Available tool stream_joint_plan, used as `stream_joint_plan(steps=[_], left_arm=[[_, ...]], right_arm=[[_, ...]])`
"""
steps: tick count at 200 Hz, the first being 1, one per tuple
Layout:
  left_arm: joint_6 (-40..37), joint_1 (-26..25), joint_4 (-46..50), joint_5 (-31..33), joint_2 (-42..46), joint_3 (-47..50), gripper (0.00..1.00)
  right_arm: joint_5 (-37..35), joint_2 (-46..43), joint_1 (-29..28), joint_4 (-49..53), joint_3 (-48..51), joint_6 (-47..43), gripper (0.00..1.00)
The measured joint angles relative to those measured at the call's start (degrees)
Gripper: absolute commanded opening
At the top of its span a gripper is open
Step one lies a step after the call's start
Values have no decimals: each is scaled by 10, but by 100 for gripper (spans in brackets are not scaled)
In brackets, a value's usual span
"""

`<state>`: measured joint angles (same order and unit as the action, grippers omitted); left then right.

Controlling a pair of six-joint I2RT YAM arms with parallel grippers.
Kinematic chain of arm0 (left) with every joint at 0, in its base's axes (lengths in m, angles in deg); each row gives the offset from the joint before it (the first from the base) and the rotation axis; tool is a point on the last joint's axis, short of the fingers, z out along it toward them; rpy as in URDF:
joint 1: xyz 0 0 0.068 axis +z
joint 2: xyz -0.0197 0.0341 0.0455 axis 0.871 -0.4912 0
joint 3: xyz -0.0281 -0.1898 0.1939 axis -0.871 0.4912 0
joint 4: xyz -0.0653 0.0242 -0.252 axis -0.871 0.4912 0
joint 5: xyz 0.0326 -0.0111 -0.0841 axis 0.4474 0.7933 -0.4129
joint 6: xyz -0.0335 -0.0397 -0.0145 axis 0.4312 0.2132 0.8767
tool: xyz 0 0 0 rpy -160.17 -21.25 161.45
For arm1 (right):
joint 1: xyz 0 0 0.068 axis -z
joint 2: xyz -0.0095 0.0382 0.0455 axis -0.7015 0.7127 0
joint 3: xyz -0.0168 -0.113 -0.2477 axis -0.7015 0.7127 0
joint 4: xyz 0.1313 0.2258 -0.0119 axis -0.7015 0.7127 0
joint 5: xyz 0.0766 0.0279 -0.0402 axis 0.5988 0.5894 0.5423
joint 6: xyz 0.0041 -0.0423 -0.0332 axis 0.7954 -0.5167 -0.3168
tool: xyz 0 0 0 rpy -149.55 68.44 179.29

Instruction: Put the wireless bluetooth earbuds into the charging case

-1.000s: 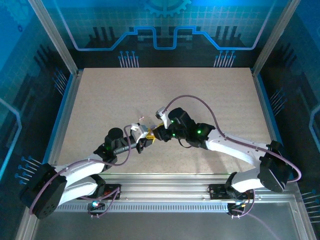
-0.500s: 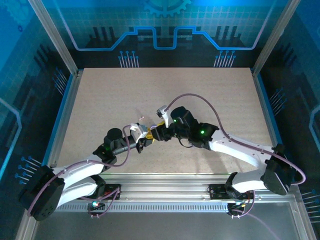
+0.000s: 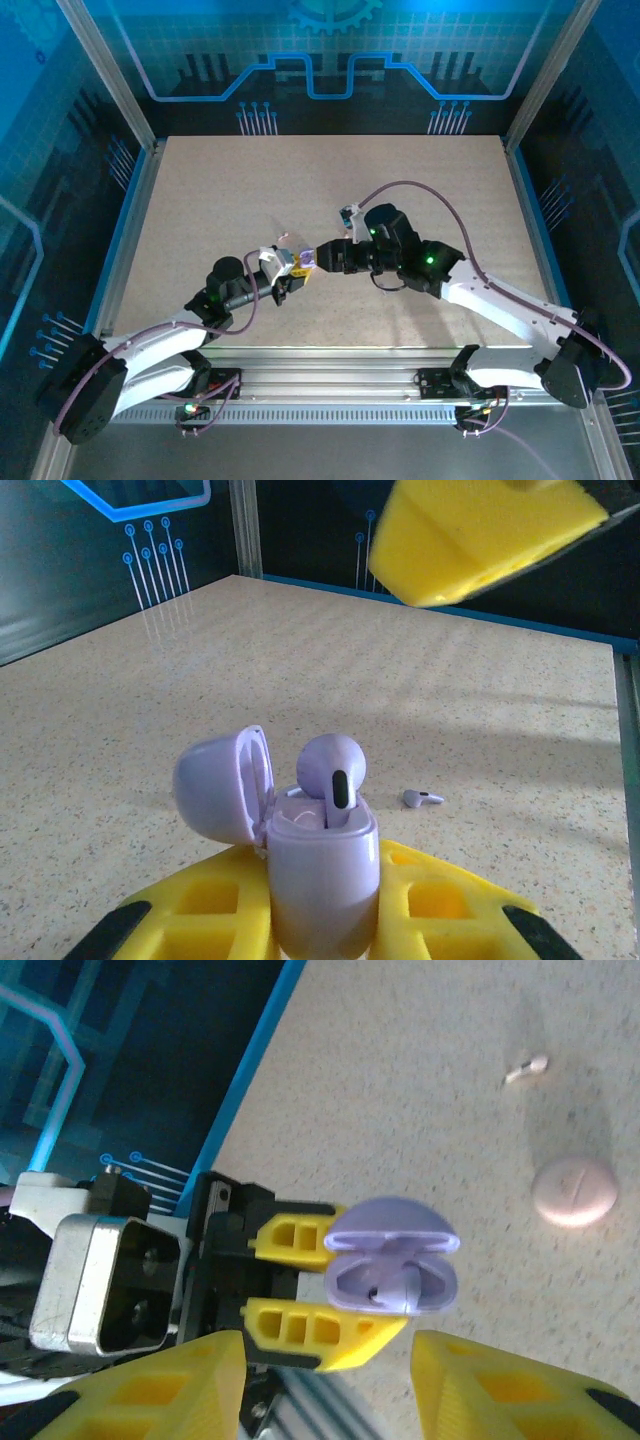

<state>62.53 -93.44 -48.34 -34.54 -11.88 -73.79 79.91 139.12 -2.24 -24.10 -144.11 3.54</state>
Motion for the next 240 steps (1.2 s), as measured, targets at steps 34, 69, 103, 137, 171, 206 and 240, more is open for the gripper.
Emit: stream_joint_plan(steps=[34, 69, 103, 137, 171, 206, 240], left_arm=[[-15, -2, -17, 5, 2, 9, 6], [-27, -3, -52, 10, -10, 18, 5], [-27, -7, -90, 12, -24, 30, 5], [-27, -10, -102, 12, -24, 31, 6], [-27, -13, -109, 12, -24, 31, 7], [-27, -17, -112, 12, -24, 31, 7], [-28, -18, -112, 15, -24, 34, 7]], right_arm=[[30, 0, 0, 23, -5, 72, 45], [44, 7, 6, 33, -5, 110, 45], [75, 23, 28, 23, -5, 138, 44], [95, 35, 34, 22, -9, 148, 43], [99, 47, 34, 22, -12, 155, 42], [101, 53, 34, 18, -15, 157, 41], [106, 60, 34, 18, -17, 157, 41]])
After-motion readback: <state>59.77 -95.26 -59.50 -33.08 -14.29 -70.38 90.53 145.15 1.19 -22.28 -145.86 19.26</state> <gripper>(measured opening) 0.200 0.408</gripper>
